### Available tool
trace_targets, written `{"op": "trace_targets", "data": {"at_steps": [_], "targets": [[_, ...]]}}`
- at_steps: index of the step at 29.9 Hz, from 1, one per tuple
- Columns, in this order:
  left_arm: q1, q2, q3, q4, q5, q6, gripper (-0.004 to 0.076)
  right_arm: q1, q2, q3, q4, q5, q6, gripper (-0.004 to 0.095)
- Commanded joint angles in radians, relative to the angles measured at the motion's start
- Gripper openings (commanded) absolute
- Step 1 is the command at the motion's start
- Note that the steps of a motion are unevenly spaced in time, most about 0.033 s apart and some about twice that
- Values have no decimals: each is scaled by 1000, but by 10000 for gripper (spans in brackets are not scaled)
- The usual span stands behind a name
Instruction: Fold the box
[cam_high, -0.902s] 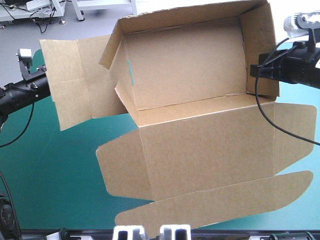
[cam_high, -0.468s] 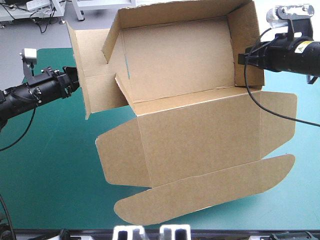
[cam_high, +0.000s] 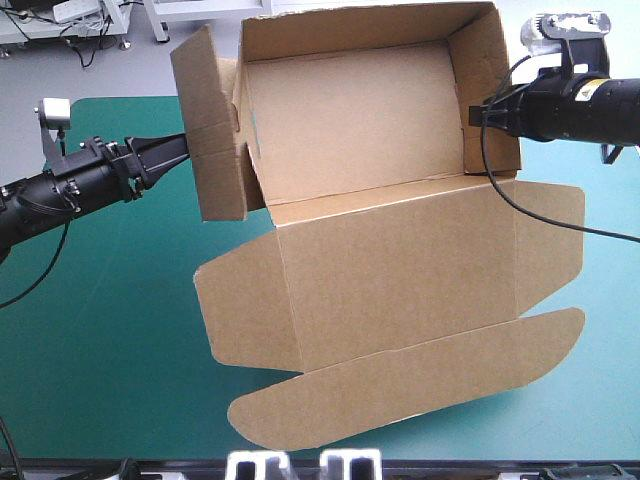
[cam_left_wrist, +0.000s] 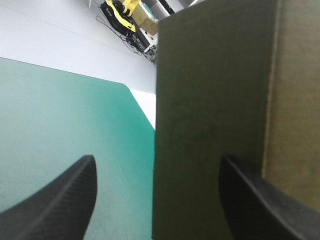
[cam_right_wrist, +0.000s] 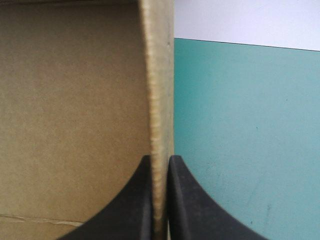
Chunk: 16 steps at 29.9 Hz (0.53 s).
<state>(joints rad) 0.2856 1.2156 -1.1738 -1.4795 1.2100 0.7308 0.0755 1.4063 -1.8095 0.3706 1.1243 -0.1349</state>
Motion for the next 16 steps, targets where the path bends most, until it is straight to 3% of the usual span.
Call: {"op": "trace_targets", "data": {"at_steps": [1, 16], "targets": [[-5, -30, -35, -99, 82, -14, 490, 3, -16, -25, 45, -83, 1, 0], [-5, -39, -36, -132, 82, -17, 490, 5, 6, -25, 171, -118, -53, 0]]}}
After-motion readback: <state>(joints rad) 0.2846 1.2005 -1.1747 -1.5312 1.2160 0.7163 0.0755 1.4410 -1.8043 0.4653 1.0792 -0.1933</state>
